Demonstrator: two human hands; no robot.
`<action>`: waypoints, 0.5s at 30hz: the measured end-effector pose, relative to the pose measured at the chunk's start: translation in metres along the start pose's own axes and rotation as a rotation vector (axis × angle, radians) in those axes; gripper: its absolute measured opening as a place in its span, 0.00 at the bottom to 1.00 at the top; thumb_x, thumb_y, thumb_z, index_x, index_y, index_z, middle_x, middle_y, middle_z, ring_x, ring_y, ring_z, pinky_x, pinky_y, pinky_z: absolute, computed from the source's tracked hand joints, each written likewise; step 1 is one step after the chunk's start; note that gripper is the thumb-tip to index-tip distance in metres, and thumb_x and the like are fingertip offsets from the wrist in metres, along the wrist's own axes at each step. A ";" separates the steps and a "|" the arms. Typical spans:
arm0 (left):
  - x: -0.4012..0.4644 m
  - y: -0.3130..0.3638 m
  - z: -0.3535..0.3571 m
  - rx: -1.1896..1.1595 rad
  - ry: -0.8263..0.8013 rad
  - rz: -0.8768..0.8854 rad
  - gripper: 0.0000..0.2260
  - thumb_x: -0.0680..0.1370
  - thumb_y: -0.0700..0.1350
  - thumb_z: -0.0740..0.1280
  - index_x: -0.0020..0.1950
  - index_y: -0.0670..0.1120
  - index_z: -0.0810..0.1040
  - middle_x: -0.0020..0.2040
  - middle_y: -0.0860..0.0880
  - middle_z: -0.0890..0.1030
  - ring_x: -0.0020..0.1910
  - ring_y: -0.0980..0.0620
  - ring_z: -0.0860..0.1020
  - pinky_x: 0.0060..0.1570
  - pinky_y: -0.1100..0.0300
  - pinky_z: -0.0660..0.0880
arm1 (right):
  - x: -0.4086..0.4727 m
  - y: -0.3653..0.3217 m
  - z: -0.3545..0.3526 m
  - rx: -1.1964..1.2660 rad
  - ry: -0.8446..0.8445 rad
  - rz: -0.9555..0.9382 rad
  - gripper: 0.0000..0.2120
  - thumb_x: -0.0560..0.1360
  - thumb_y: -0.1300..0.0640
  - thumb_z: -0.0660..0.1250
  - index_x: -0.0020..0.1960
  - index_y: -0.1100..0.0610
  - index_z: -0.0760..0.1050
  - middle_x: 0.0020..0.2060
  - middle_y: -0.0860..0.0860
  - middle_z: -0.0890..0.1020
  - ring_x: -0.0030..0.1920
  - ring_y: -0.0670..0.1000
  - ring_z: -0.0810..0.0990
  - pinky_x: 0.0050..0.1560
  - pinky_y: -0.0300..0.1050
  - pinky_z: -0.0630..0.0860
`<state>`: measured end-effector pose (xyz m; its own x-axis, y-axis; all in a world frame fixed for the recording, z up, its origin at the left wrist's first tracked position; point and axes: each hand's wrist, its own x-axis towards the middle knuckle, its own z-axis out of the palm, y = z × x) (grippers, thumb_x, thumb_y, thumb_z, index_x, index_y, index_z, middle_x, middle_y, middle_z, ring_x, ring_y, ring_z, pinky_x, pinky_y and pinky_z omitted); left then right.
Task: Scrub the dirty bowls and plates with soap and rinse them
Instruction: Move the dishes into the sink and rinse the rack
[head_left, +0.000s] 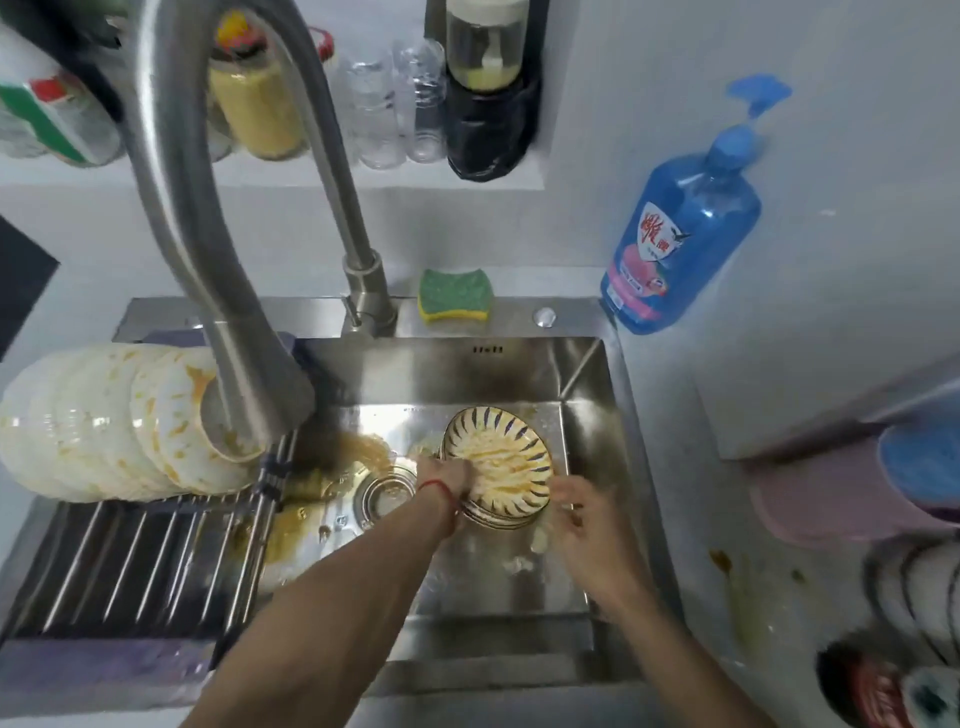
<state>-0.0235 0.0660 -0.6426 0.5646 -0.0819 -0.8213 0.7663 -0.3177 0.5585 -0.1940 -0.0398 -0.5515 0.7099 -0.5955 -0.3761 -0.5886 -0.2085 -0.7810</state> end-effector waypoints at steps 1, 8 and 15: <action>0.000 0.001 0.017 -0.014 0.014 -0.026 0.15 0.76 0.32 0.66 0.63 0.33 0.74 0.55 0.37 0.83 0.54 0.38 0.83 0.55 0.46 0.82 | 0.006 0.009 -0.008 -0.020 -0.028 0.000 0.14 0.80 0.64 0.67 0.61 0.48 0.80 0.51 0.43 0.84 0.47 0.39 0.83 0.47 0.34 0.80; 0.032 -0.008 0.061 -0.090 0.005 -0.020 0.18 0.76 0.41 0.77 0.64 0.39 0.79 0.58 0.44 0.84 0.54 0.43 0.84 0.52 0.47 0.83 | 0.016 0.028 -0.026 -0.097 -0.123 0.019 0.14 0.79 0.63 0.68 0.60 0.48 0.81 0.50 0.42 0.84 0.50 0.42 0.84 0.53 0.49 0.84; 0.008 0.000 0.008 -0.116 -0.204 0.008 0.13 0.78 0.29 0.69 0.62 0.36 0.80 0.56 0.35 0.84 0.48 0.39 0.85 0.35 0.51 0.84 | 0.015 -0.005 0.000 -0.193 -0.196 -0.041 0.15 0.79 0.66 0.67 0.60 0.51 0.81 0.50 0.45 0.83 0.52 0.44 0.82 0.50 0.30 0.76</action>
<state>-0.0212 0.0580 -0.6497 0.5062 -0.2773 -0.8166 0.7988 -0.2062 0.5651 -0.1804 -0.0471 -0.5531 0.7851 -0.4260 -0.4496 -0.6071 -0.3849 -0.6952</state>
